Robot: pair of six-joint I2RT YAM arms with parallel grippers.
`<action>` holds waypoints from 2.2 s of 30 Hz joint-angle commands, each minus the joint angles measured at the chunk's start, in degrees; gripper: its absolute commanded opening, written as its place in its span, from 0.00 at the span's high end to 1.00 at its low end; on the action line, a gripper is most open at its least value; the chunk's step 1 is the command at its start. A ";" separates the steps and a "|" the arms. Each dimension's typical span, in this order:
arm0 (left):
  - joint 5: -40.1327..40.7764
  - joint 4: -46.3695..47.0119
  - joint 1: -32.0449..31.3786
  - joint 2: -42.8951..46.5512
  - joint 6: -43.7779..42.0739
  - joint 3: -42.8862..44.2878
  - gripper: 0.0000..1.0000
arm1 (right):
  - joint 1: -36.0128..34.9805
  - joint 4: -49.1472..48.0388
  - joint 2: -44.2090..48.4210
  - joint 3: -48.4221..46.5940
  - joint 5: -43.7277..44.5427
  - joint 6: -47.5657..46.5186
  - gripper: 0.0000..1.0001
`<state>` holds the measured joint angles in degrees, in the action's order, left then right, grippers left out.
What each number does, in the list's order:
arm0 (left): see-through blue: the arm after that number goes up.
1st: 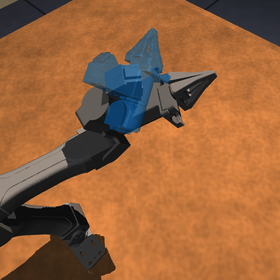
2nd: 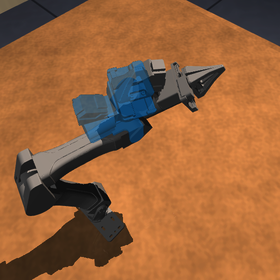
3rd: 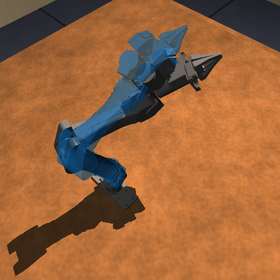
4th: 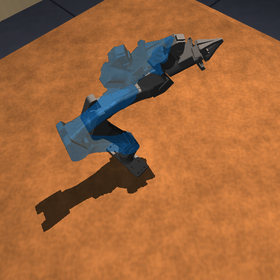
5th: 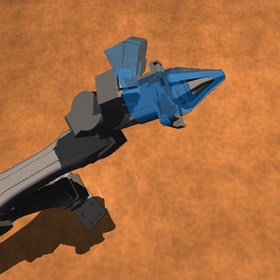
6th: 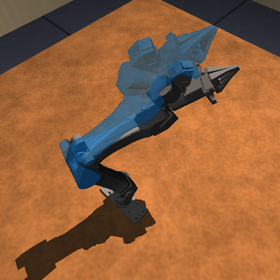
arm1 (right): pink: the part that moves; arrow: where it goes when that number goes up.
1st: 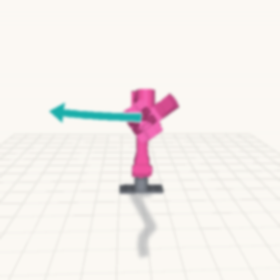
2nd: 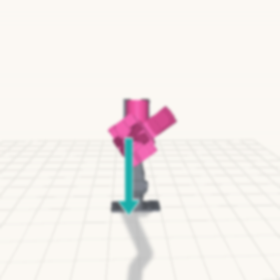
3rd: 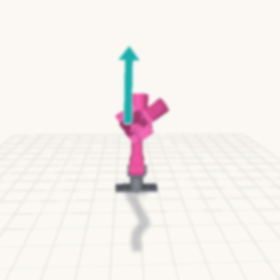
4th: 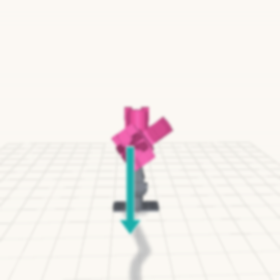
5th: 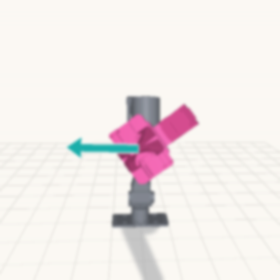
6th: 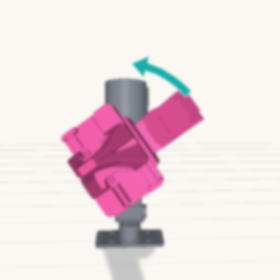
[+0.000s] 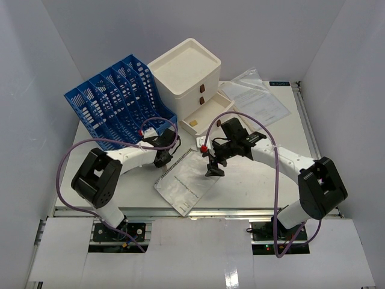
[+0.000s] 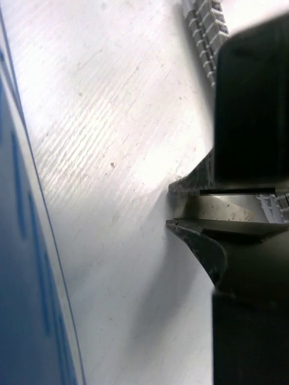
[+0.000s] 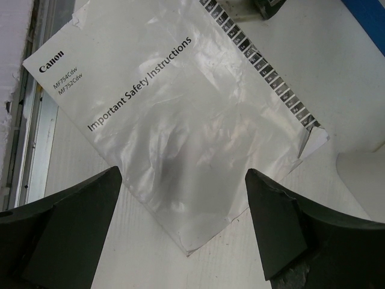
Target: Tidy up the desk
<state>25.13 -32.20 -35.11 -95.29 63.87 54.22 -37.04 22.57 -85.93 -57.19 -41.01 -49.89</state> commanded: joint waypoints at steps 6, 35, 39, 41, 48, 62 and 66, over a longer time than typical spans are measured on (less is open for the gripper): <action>-4.29 -5.57 -2.74 8.63 0.07 -5.32 0.91 | 1.24 -1.03 3.00 0.84 -3.00 0.13 0.10; -23.73 40.30 -2.90 2.91 -64.23 19.27 1.00 | 18.35 -1.73 11.12 2.56 -5.39 0.05 0.10; -23.27 41.42 -2.94 -1.47 -64.84 22.49 1.00 | 19.72 -1.91 11.92 3.23 -6.10 0.15 0.10; -22.23 40.13 -2.94 -0.97 -63.17 21.72 0.88 | 19.87 -1.90 11.92 3.79 -6.85 0.21 0.10; -16.76 22.70 -2.86 7.92 -47.60 12.39 0.25 | 19.87 -1.60 10.34 4.14 -7.59 0.05 0.10; -10.23 10.58 -2.46 0.09 -30.07 7.62 0.43 | 19.94 -1.62 8.94 3.79 -7.17 1.02 0.10; -7.89 7.30 -1.62 -6.61 -27.89 11.32 0.42 | 20.08 -1.60 8.85 3.93 -6.97 0.89 0.10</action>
<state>13.70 -21.10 -37.73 -97.83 32.35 60.81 -17.32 22.09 -76.71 -53.34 -46.88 -49.44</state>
